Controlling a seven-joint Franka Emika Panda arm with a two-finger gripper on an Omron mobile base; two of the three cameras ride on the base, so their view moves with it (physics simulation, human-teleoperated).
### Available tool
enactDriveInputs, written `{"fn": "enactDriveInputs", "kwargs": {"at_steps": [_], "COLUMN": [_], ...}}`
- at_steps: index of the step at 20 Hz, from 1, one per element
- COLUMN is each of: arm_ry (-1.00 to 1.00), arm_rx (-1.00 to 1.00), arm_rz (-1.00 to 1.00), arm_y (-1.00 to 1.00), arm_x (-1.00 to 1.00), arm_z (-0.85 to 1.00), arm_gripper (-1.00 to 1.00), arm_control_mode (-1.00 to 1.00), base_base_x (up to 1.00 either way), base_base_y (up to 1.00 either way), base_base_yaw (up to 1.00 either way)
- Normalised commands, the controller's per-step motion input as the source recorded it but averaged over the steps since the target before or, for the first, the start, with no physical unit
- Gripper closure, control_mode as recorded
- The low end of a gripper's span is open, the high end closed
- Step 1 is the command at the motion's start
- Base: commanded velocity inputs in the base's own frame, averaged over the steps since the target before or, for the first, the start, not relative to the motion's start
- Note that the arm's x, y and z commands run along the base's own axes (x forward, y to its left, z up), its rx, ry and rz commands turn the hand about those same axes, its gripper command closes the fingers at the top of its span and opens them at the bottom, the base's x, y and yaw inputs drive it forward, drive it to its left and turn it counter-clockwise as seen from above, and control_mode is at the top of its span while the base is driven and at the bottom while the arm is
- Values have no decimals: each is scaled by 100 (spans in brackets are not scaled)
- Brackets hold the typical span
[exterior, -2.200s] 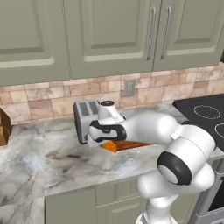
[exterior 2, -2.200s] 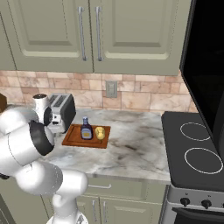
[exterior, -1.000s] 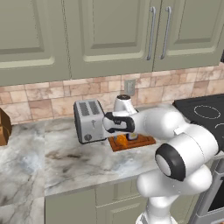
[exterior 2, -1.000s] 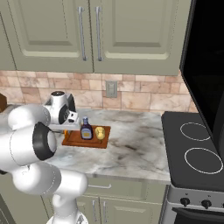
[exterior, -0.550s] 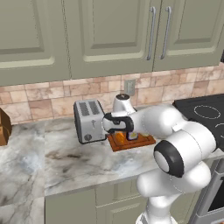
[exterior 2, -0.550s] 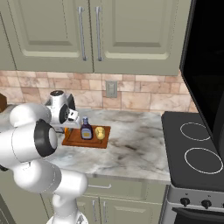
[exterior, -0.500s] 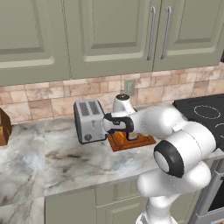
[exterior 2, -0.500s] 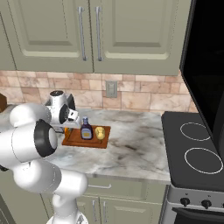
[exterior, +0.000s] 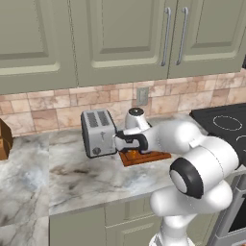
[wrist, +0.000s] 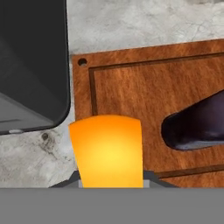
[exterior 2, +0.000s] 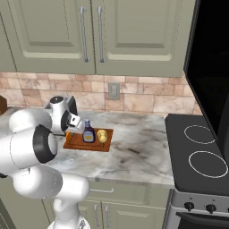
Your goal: Retrieve the reheated potato from the microwave, then place the potato, cheese, and condiment on the cutting board.
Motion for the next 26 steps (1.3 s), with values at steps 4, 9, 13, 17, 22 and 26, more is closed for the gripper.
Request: {"fn": "enactDriveInputs", "kwargs": {"at_steps": [4, 9, 13, 17, 22, 26], "arm_ry": [0, 0, 0, 0, 0, 0], "arm_rx": [0, 0, 0, 0, 0, 0], "arm_rz": [-7, -6, -3, -2, -1, -1], "arm_y": [-1, -5, 0, 0, 0, -2], "arm_x": [6, 12, 15, 8, 8, 7], "arm_z": [-6, -8, -8, -8, -9, -9], "arm_gripper": [100, 100, 100, 100, 100, 100], "arm_control_mode": [-100, -100, -100, -100, -100, -100], "base_base_x": [0, 0, 0, 0, 0, 0], "base_base_y": [0, 0, 0, 0, 0, 0], "base_base_yaw": [0, 0, 0, 0, 0, 0]}}
